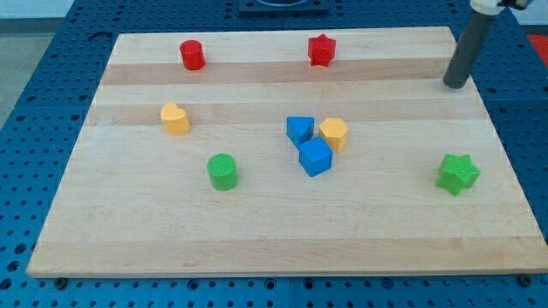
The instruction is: Point your arm towards green star
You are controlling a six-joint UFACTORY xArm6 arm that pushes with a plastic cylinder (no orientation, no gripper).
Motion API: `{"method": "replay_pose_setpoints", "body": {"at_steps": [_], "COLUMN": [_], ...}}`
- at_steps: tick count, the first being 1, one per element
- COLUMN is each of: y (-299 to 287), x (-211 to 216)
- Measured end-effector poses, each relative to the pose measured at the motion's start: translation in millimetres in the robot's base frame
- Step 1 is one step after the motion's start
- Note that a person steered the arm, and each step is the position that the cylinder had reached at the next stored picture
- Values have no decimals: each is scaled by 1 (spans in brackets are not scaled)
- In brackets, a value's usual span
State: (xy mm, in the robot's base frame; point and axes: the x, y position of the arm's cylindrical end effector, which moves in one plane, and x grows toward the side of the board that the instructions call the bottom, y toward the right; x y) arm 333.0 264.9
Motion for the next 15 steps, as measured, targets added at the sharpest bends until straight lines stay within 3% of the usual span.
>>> {"method": "replay_pose_setpoints", "body": {"at_steps": [10, 15], "y": [63, 81], "x": [0, 64]}}
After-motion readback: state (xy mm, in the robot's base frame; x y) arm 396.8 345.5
